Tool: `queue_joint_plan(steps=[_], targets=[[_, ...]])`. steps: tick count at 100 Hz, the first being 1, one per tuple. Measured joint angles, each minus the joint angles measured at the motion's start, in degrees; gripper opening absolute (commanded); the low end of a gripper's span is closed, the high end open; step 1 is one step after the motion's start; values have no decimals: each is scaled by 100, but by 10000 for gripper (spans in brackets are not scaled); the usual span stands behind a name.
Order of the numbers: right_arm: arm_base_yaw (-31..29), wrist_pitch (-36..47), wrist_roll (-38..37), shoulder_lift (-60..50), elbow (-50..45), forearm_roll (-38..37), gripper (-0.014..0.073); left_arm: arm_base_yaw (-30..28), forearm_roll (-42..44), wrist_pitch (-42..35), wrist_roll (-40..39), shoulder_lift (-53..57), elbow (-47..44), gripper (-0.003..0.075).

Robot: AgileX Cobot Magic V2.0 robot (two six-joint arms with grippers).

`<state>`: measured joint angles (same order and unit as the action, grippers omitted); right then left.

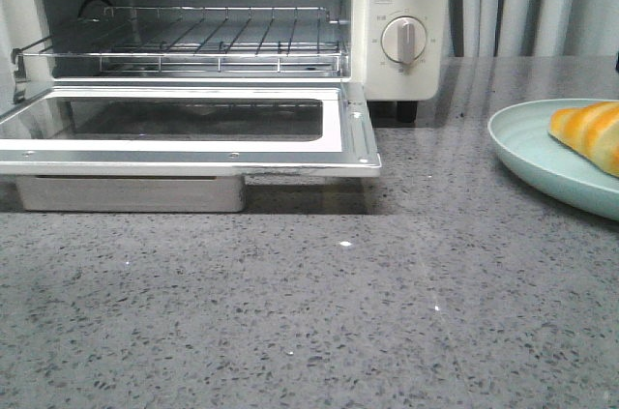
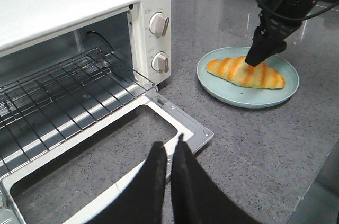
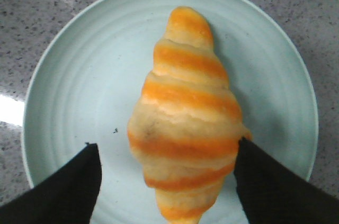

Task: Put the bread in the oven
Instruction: 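Grasp the striped bread roll on the blue plate with the right gripper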

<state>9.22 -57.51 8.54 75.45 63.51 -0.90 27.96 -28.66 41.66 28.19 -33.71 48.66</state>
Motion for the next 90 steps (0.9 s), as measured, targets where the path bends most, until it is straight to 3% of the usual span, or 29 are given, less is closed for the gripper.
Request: queue_joint_plan(steps=[64,73,90], targets=[[0,0,-178,1092,122,-322,472,0,-14,36,117,0,-13,-20],[0,0,-178,1101,122,-321,414,0,-14,36,125,0,-13,-20],[0,-12,-178,1122,122,-321,213,0,-14,36,138,0,-13,-20]])
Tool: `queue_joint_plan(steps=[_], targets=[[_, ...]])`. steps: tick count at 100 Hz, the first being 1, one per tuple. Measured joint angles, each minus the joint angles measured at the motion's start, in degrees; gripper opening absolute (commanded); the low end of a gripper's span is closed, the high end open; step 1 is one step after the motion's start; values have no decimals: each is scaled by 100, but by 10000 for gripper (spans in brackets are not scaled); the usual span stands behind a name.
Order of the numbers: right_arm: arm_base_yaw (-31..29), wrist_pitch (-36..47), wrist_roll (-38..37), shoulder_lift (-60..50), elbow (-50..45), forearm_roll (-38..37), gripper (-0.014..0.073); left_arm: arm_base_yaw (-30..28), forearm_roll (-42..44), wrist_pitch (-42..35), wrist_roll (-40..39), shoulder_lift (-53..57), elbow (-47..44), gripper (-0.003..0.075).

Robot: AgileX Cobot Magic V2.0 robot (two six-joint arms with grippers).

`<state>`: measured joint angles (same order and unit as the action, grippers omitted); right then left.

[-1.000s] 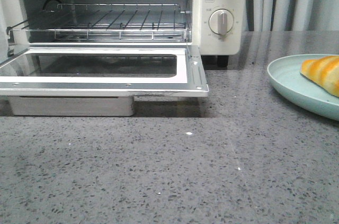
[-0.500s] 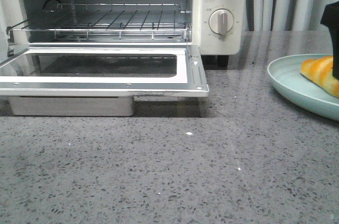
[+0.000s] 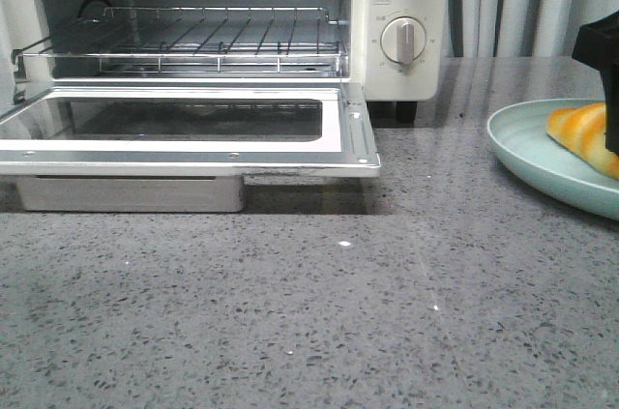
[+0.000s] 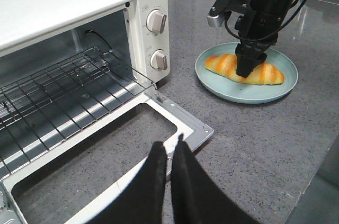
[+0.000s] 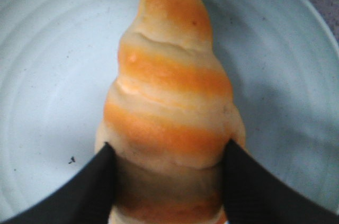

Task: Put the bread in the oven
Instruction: 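Grasp the striped bread roll on the blue plate with the right gripper, then carry the bread roll with the right gripper into the open oven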

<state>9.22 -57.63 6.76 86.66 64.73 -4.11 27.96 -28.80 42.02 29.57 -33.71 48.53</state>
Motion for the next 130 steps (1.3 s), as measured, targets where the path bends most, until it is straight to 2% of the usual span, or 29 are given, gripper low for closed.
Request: queue_joint_plan(steps=[7,43,71,85,97,113,130], targets=[[0,0,0,13,0,0,183,0,0,0,0,0,0,-20],[0,-78,-5,-123,84,-4,186,0,0,0,0,0,0,-20],[249,-657,186,-813,1075,411,186,0,0,0,0,0,0,-20],[798,-1063,250,-982,1726,503,186,0,0,0,13,0,0,-20],[1525,-1256,286,-1007,2221,533,186,0,0,0,25,0,0,-20],[2426,-1185,414,-994,2549,567,186,0,0,0,39,0,0,-20],[3014,-1067,693,-650,2779,560,186,0,0,0,39,0,0,-20]])
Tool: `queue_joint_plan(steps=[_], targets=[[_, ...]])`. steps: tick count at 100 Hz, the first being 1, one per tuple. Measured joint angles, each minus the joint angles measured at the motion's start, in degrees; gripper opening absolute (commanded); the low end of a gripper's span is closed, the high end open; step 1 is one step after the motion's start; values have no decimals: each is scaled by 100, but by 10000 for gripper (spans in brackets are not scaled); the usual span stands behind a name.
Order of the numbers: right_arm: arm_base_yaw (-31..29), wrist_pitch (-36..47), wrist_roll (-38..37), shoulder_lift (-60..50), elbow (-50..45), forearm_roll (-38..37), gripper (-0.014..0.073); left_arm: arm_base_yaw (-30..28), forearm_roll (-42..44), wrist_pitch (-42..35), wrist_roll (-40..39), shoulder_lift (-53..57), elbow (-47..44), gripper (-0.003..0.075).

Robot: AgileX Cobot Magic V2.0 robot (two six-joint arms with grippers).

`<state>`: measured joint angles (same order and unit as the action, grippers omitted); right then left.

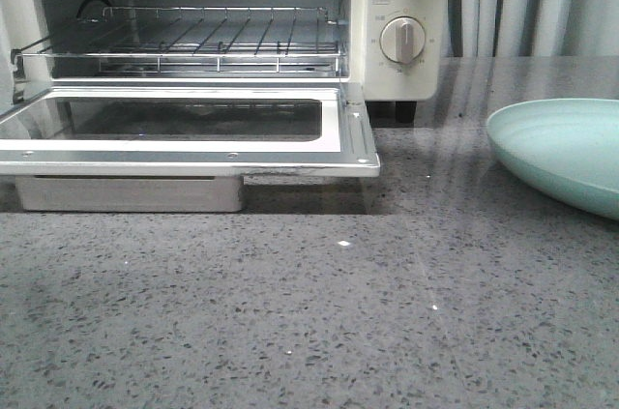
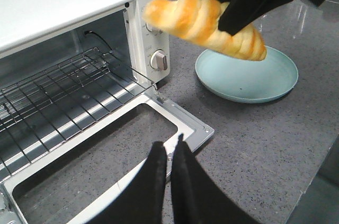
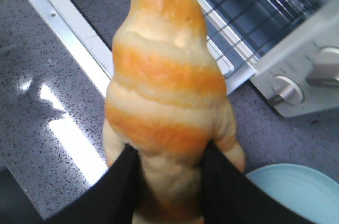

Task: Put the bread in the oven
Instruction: 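Carry the bread roll with the right gripper into the open oven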

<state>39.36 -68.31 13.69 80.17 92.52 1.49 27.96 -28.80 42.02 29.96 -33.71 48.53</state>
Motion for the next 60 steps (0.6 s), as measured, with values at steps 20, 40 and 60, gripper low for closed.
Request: queue_joint_plan(steps=[20,40,60], targets=[[527,96,502,965,521,-808,186,0,0,0,0,0,0,-20],[769,274,1056,1819,863,-1632,186,0,0,0,13,0,0,-20],[783,806,1157,2265,1009,-2305,186,0,0,0,25,0,0,-20]])
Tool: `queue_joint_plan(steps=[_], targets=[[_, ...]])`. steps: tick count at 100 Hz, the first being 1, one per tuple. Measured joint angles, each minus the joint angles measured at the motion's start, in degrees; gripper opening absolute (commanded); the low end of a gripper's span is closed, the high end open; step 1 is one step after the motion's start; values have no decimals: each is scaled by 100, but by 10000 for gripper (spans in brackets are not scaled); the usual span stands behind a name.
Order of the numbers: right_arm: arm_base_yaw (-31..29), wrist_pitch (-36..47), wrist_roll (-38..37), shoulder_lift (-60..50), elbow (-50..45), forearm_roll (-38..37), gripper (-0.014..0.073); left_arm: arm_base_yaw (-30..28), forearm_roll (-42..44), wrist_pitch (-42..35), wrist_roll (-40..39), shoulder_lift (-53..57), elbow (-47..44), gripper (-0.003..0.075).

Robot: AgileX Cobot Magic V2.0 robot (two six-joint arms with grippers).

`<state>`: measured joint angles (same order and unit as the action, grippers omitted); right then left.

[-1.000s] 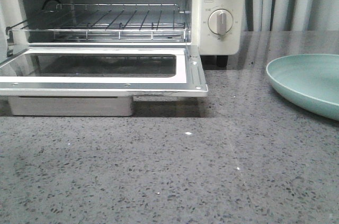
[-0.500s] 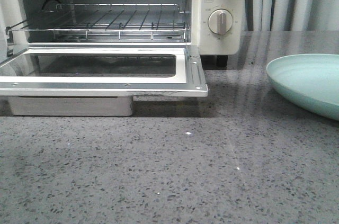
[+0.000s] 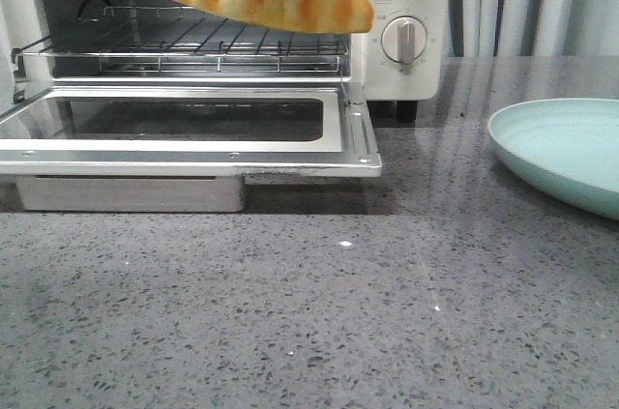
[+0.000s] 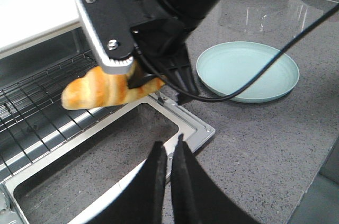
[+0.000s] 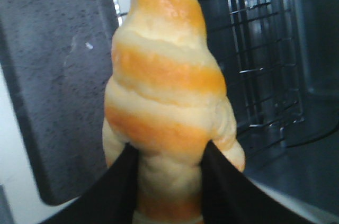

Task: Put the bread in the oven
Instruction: 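Carry the bread roll with the right gripper into the open oven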

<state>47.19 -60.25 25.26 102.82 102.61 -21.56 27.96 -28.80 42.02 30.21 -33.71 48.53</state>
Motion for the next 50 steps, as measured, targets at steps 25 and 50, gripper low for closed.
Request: queue_joint_plan(steps=[25,50], targets=[[0,732,333,275,24,-355,186,0,0,-10,12,0,0,-20],[0,987,471,656,79,-476,186,0,0,-21,23,0,0,-20]])
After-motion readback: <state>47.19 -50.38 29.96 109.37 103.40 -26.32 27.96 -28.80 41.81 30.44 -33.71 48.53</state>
